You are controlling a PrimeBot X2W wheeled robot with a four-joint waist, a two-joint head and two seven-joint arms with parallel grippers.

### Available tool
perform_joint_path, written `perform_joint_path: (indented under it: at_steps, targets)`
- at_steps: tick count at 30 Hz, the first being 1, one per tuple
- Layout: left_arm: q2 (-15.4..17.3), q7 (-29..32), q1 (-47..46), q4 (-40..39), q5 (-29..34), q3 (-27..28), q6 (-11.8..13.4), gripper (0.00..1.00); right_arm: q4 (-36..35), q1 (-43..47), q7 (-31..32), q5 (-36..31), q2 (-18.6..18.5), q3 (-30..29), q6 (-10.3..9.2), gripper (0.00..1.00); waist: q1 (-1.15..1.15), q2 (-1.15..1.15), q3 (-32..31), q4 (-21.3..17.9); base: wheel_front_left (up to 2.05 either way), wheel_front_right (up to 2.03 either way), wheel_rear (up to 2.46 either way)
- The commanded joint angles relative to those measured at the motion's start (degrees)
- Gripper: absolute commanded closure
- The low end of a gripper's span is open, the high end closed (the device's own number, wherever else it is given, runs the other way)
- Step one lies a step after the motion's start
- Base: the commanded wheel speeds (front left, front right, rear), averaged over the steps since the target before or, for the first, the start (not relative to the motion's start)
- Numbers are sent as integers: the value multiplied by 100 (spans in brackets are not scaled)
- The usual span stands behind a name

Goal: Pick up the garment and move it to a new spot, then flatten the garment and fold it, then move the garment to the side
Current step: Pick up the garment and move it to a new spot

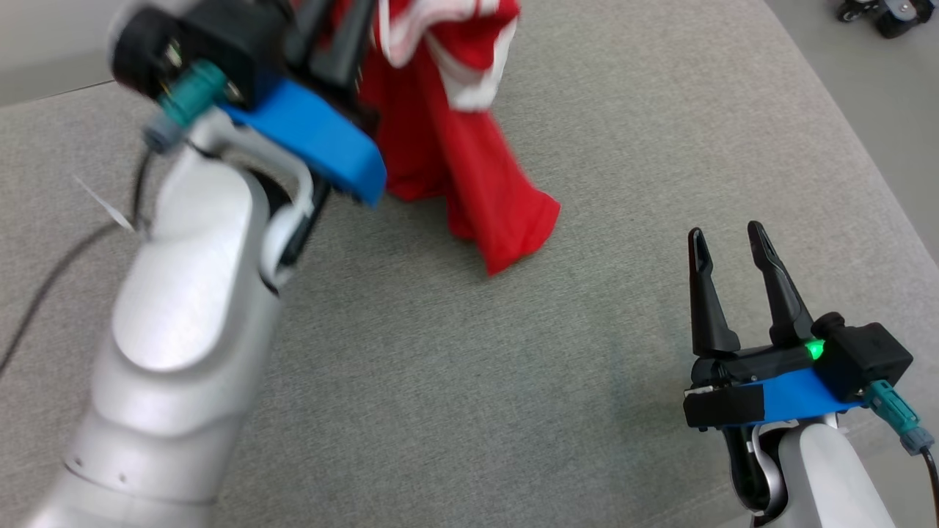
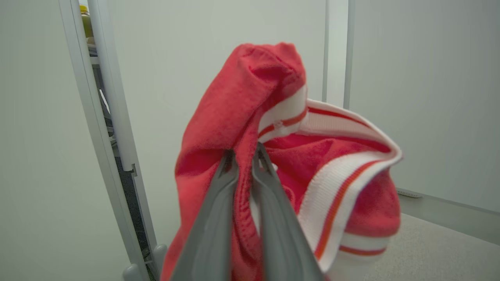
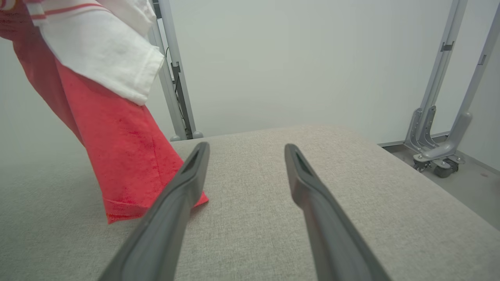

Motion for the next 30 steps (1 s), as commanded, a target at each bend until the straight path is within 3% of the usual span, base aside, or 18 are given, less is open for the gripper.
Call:
perform_joint_path:
  at_steps: [1,14,15,16,22,30]
  targets:
    - [-5,-63,197,64,7,-63,19,100,-23,-13,-30,-1,14,-20,-2,0,0,-1,25,57,0,0,0]
    - [-272,-592,1928,1223,-235,-817,33,100,6,-76,-30,-228,10,-44,-2,0,0,-1,24,506,0,0,0]
    - [-286,-653,1949,1257,-236,-879,32,62,18,-70,-30,-245,10,-45,-2,0,0,-1,3,541,0,0,0]
    - [-300,-718,1973,1288,-261,-923,31,0,29,-62,-30,-264,10,-43,-2,0,0,-1,-23,572,0,0,0]
    - [-337,-1094,1974,1237,-298,-1058,75,0,116,109,-30,-291,9,-61,-2,0,0,-1,-319,784,0,0,0]
    - [-157,-1214,2272,717,-417,-564,332,0,183,296,-30,-360,10,-103,-2,0,0,-1,-710,1108,0,0,0]
